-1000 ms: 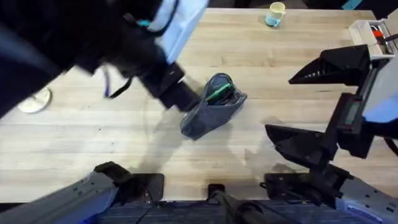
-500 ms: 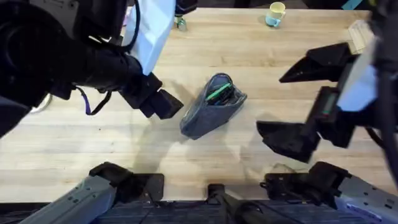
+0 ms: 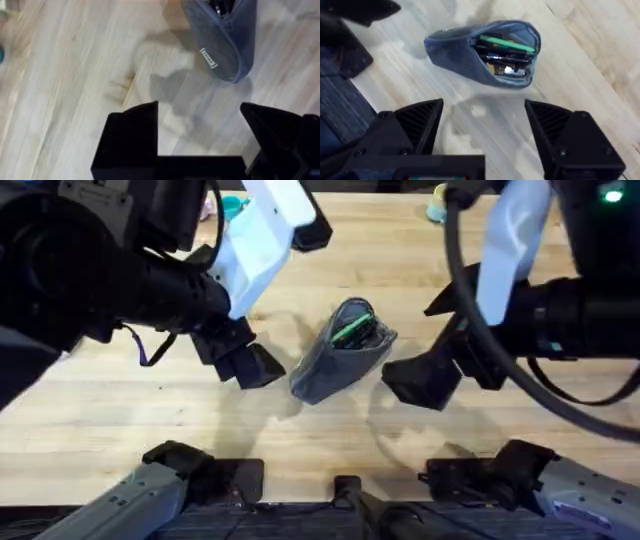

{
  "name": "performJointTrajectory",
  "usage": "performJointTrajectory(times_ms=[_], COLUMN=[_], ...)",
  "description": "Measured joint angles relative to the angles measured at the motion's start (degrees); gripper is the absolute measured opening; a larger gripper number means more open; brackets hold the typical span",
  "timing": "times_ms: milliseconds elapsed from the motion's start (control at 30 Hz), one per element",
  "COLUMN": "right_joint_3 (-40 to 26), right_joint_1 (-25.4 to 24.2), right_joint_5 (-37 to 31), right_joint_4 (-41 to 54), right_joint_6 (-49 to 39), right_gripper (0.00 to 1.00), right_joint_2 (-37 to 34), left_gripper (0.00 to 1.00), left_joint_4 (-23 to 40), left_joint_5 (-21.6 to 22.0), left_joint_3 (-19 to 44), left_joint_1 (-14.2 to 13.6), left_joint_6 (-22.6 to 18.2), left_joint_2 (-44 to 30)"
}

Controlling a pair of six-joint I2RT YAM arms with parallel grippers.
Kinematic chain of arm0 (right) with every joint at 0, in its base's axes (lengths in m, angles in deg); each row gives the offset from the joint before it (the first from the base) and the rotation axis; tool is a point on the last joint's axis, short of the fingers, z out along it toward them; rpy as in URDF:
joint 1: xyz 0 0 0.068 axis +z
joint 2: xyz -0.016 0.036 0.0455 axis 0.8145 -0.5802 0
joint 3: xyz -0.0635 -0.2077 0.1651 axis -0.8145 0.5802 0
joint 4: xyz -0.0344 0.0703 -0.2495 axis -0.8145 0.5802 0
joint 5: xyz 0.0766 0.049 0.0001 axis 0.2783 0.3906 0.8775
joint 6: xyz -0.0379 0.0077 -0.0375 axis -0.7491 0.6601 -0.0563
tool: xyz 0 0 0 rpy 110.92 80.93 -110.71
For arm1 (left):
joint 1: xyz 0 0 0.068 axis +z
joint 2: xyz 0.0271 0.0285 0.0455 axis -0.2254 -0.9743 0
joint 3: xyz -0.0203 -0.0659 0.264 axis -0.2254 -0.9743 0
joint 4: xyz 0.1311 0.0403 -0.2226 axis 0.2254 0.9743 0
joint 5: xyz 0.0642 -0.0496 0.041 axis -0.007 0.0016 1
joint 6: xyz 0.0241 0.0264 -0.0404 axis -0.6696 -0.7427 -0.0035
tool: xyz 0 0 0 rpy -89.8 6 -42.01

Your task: Unzip the bag, pick up the pens from the table one at a time and place them inside, then zip the bag closed.

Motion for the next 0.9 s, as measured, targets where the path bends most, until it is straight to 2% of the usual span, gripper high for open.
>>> performJointTrajectory(times_ms=[267, 400, 533, 700, 800, 900], right_joint_3=[0.00, 0.00, 0.00, 0.00, 0.00, 0.00], right_joint_1=[-0.15, -2.95, -10.36, -20.50, -24.08, -25.37], right_joint_5=[0.29, 5.22, 13.81, 28.30, 36.48, 43.01], right_joint_4=[-3.60, -4.02, -3.91, -3.93, -3.89, -3.33], right_joint_6=[1.21, -1.06, -3.75, -8.61, -11.71, -15.00], right_gripper=[0.996, 0.996, 0.996, 0.996, 0.995, 0.995], right_joint_2=[-1.15, -1.15, -2.26, -6.02, -9.14, -13.30], left_gripper=[0.994, 0.995, 0.995, 0.995, 0.996, 0.995], left_joint_4=[3.16, 4.09, 4.09, 3.99, 3.25, 2.86], left_joint_5=[-10.41, -13.87, -17.02, -21.68, -23.09, -23.97], left_joint_3=[-0.46, -0.64, -1.73, -3.51, -4.24, -4.28], left_joint_1=[5.60, 8.88, 13.36, 19.13, 21.59, 23.33], left_joint_6=[-9.89, -13.80, -18.08, -23.04, -24.40, -25.23], left_joint_2=[0.00, 0.00, 0.00, 0.00, 0.00, 0.00])
